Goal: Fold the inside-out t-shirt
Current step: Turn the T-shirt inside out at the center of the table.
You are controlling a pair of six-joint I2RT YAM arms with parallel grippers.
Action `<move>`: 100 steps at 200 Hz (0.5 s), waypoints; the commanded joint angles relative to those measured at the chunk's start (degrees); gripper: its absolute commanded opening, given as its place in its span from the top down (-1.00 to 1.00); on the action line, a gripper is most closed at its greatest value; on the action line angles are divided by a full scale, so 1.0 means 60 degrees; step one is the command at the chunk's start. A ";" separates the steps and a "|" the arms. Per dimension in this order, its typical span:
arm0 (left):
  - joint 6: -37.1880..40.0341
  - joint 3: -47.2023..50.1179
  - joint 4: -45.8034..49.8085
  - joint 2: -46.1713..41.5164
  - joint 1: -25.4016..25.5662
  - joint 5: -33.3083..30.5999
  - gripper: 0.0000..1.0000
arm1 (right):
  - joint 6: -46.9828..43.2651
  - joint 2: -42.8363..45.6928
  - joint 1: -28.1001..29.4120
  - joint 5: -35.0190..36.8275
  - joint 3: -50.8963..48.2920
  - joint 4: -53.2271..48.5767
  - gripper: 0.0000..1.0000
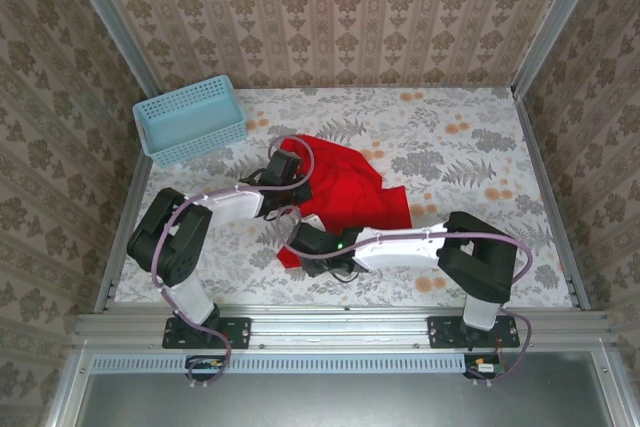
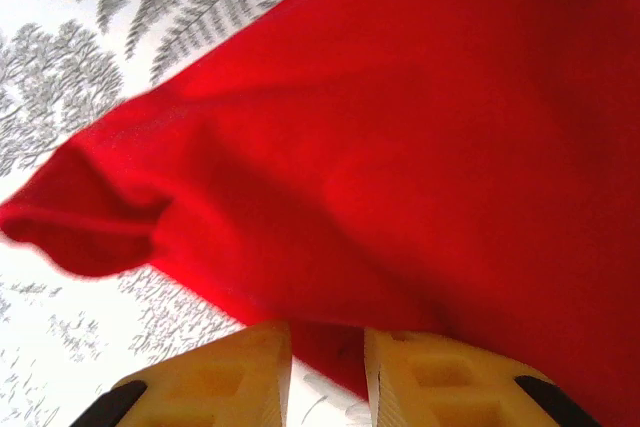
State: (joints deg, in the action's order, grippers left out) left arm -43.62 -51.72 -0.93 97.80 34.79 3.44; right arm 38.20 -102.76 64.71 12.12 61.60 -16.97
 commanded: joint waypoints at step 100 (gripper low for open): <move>-0.0173 0.0270 -0.0006 -0.0434 -0.0067 -0.0059 1.00 | -0.0095 -0.1025 -0.0533 -0.0306 0.0787 -0.0258 0.08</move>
State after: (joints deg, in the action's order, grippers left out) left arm -43.81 -51.27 -0.89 97.27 34.79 3.42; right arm 38.41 -108.09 61.60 11.62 66.92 -18.22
